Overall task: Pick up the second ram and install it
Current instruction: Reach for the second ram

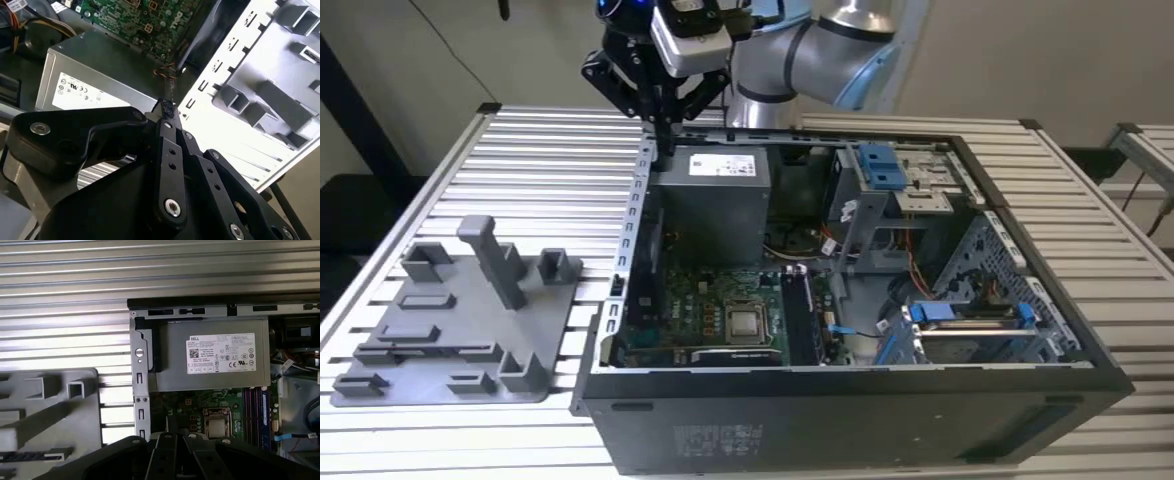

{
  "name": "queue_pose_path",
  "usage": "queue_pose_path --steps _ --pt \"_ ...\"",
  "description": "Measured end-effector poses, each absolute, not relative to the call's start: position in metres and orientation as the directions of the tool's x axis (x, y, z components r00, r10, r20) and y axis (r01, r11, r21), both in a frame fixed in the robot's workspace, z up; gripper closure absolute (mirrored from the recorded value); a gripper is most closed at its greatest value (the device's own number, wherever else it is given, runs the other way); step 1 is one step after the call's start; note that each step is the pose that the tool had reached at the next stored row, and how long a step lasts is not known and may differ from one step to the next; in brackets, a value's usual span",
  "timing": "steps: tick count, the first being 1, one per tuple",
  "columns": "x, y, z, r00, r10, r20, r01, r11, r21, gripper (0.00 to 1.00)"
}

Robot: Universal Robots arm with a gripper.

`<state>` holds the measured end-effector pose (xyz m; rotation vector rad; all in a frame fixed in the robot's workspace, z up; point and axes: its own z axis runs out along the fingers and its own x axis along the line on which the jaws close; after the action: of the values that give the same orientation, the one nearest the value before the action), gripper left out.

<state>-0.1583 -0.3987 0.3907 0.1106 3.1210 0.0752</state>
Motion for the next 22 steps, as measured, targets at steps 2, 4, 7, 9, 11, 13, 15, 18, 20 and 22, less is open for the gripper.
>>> queue_pose_path --steps 2,4,7,9,11,13,15,18,20,22 --pt "-0.160 -0.399 0.391 -0.997 0.071 -0.016 0.070 0.996 0.049 0.89" --pt "-0.162 -0.399 0.390 -0.997 0.071 -0.016 0.070 0.996 0.049 0.89" --pt "-0.167 -0.399 0.389 -0.997 0.071 -0.016 0.070 0.996 0.049 0.89" --pt "-0.170 -0.399 0.389 -0.997 0.071 -0.016 0.070 0.996 0.049 0.89" --pt "-0.174 -0.399 0.389 -0.997 0.071 -0.016 0.070 0.996 0.049 0.89" --pt "-0.177 -0.399 0.388 -0.997 0.071 -0.016 0.070 0.996 0.049 0.89" --pt "-0.180 -0.399 0.388 -0.997 0.071 -0.016 0.070 0.996 0.049 0.89" --pt "-0.186 -0.399 0.388 -0.997 0.071 -0.016 0.070 0.996 0.049 0.89" --pt "-0.190 -0.399 0.388 -0.997 0.071 -0.016 0.070 0.996 0.049 0.89" --pt "-0.194 -0.399 0.388 -0.997 0.071 -0.016 0.070 0.996 0.049 0.89"
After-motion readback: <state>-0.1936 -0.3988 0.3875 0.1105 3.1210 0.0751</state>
